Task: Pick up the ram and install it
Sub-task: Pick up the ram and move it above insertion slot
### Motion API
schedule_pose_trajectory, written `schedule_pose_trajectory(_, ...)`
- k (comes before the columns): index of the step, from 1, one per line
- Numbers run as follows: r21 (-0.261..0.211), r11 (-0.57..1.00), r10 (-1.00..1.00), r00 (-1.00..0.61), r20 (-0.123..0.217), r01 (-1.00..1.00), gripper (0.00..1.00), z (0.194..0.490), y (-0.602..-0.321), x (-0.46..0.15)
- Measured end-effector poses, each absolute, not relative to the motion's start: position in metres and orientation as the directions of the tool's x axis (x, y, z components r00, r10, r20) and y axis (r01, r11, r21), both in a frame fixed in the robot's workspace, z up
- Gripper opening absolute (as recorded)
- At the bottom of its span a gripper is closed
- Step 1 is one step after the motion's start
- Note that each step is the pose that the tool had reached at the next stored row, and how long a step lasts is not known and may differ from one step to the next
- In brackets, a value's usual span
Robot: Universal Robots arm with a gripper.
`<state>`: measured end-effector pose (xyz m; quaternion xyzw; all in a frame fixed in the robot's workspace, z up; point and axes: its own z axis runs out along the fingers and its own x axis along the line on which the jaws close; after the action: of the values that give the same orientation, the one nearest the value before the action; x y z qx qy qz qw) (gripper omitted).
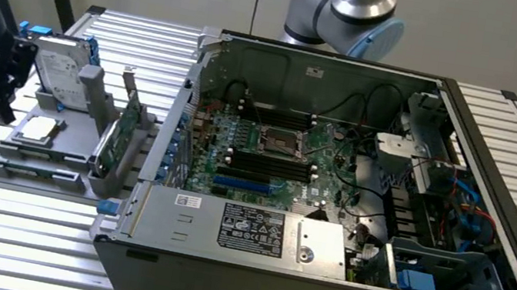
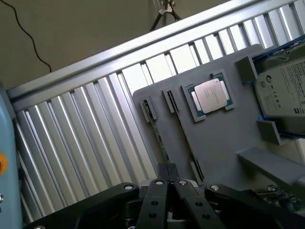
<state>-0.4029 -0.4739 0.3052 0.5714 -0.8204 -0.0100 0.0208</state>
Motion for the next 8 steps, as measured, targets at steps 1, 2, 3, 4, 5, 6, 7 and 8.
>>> schedule_pose_trajectory(1,0.04,0.329,-0.944,-0.329,0.023,-0.943,0.11,0.3049,-0.4738,-0.4028)
schedule_pose_trajectory(2,0.04,0.313,-0.95,-0.312,0.023,-0.949,0.11,0.3047,-0.4737,-0.4029)
schedule_pose_trajectory(3,0.04,0.297,-0.955,-0.296,0.023,-0.954,0.11,0.3043,-0.4735,-0.4029)
schedule_pose_trajectory(4,0.04,0.281,-0.96,-0.281,0.023,-0.959,0.11,0.3039,-0.4732,-0.4029)
schedule_pose_trajectory(5,0.04,0.266,-0.964,-0.265,0.023,-0.963,0.11,0.3035,-0.473,-0.4029)
schedule_pose_trajectory(6,0.04,0.251,-0.968,-0.25,0.023,-0.967,0.11,0.303,-0.4727,-0.4029)
schedule_pose_trajectory(7,0.04,0.234,-0.972,-0.233,0.023,-0.971,0.11,0.3024,-0.4725,-0.4029)
schedule_pose_trajectory(8,0.04,0.219,-0.976,-0.218,0.023,-0.975,0.11,0.3019,-0.4722,-0.4028)
